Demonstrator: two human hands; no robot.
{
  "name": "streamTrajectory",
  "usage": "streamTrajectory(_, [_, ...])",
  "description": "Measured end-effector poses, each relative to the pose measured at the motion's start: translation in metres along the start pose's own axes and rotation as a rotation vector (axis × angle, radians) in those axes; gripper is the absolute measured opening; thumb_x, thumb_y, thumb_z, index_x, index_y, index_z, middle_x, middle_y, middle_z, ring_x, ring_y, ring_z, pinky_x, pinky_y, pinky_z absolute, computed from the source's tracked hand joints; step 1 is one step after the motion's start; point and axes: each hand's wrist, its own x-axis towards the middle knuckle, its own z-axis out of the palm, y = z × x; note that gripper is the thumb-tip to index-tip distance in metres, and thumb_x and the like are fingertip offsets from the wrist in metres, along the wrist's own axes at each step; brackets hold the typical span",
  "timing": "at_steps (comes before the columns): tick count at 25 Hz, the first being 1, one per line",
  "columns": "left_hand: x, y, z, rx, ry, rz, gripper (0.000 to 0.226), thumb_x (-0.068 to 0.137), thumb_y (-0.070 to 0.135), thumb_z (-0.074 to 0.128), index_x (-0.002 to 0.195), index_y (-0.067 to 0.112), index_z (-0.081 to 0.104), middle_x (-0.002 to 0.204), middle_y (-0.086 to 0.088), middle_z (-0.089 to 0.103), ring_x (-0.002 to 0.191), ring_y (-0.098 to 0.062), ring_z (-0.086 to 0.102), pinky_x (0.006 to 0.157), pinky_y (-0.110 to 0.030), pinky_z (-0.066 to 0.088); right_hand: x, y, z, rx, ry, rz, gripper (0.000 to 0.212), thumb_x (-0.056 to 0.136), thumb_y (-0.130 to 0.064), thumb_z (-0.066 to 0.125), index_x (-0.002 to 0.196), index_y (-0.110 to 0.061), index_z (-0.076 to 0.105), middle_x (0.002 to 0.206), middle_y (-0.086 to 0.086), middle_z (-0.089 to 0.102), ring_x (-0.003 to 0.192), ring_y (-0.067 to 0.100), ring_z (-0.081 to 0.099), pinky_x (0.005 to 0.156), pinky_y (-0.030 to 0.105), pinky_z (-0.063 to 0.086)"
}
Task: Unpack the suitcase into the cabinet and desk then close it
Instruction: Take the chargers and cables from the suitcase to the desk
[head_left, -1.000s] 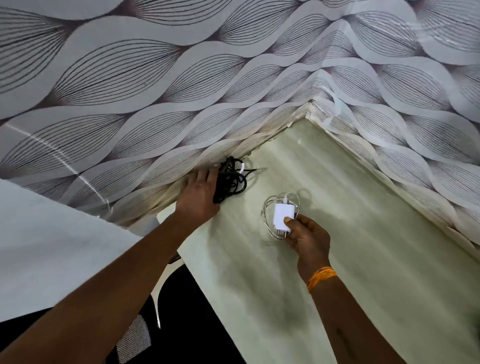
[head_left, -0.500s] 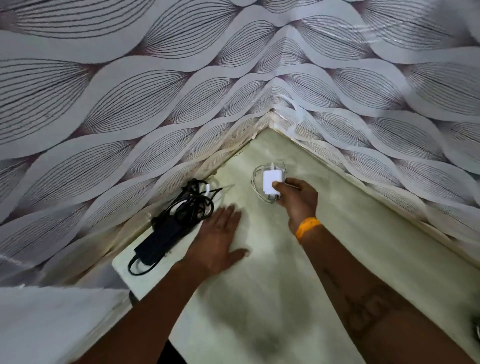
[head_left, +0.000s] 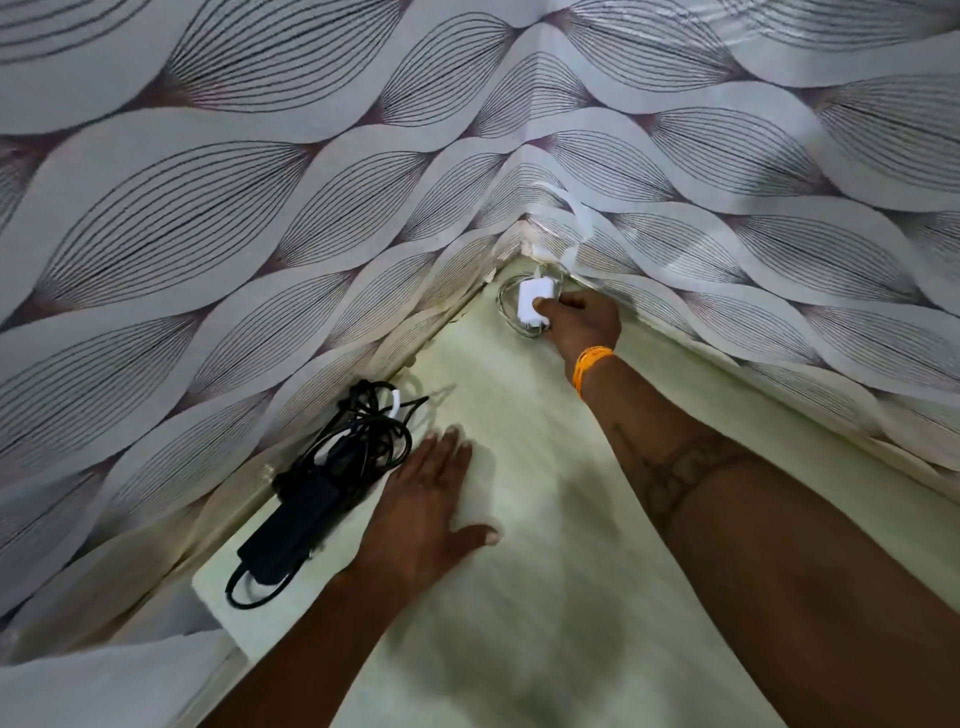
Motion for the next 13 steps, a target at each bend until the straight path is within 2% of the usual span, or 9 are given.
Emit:
streamTrajectory(3, [-0.001,0.002,-0.003,-0.001,0.013,0.0,0.123,0.071,0.098,0.014,0.167,0.023,0.001,0.172,0.005,-0.015,0.159,-0.015,-0.015,0.124,-0.026,-0.011,0.003,0.007,-0.001,-0.104,0.04,-0.091,0.024,0.074,-0.028,0.089,0.079,-0.008,0.079,0.076,0.004,0.074,0.071,0.021,0.067,0.069,0.031,0.053])
streamTrajectory(5, [-0.002,0.003,-0.006,0.002,-0.002,-0.002,0.121,0.073,0.097,0.017,0.167,0.023,0.002,0.172,0.005,-0.014,0.159,-0.014,-0.016,0.122,-0.025,-0.013,-0.001,0.008,-0.004,-0.165,0.068,-0.15,0.027,0.079,-0.032,0.087,0.084,-0.007,0.077,0.082,0.004,0.073,0.078,0.021,0.065,0.071,0.026,0.046])
streamTrajectory(8, [-0.004,0.005,-0.007,-0.055,0.021,-0.002,0.127,0.068,0.102,0.006,0.167,0.022,0.006,0.173,0.004,-0.01,0.157,-0.013,-0.014,0.124,-0.027,-0.009,-0.011,0.011,-0.012,-0.123,0.114,-0.126,0.034,0.08,-0.034,0.087,0.092,-0.006,0.073,0.088,0.0,0.067,0.089,0.023,0.065,0.078,0.023,0.041])
streamTrajectory(9, [-0.004,0.005,-0.006,-0.065,0.021,0.0,0.13,0.066,0.103,0.004,0.167,0.022,0.007,0.172,0.004,-0.01,0.157,-0.013,-0.015,0.125,-0.027,-0.009,-0.016,0.012,-0.016,-0.093,0.115,-0.092,0.035,0.078,-0.037,0.087,0.093,-0.008,0.073,0.087,-0.001,0.067,0.09,0.024,0.068,0.082,0.023,0.044])
streamTrajectory(10, [-0.004,0.005,-0.006,-0.07,0.023,0.001,0.13,0.066,0.104,0.003,0.167,0.021,0.007,0.172,0.003,-0.01,0.156,-0.014,-0.015,0.125,-0.027,-0.01,-0.022,0.014,-0.021,-0.049,0.111,-0.053,0.036,0.076,-0.044,0.085,0.09,-0.013,0.073,0.085,-0.002,0.07,0.087,0.025,0.07,0.085,0.031,0.052])
streamTrajectory(12, [-0.003,0.005,-0.006,-0.089,0.014,-0.002,0.128,0.07,0.102,0.013,0.167,0.019,0.012,0.173,0.001,-0.005,0.157,-0.016,-0.011,0.125,-0.026,-0.009,-0.042,0.019,-0.035,0.044,0.101,0.007,0.034,0.074,-0.052,0.08,0.081,-0.02,0.071,0.076,0.0,0.072,0.073,0.024,0.071,0.076,0.045,0.063])
streamTrajectory(13, [-0.004,0.007,-0.007,-0.122,0.01,-0.008,0.125,0.072,0.099,0.022,0.166,0.018,0.018,0.173,-0.001,0.002,0.159,-0.018,-0.004,0.125,-0.026,-0.005,-0.064,0.015,-0.044,0.102,0.082,0.023,0.03,0.079,-0.047,0.079,0.079,-0.019,0.069,0.073,0.001,0.071,0.066,0.023,0.069,0.069,0.045,0.063])
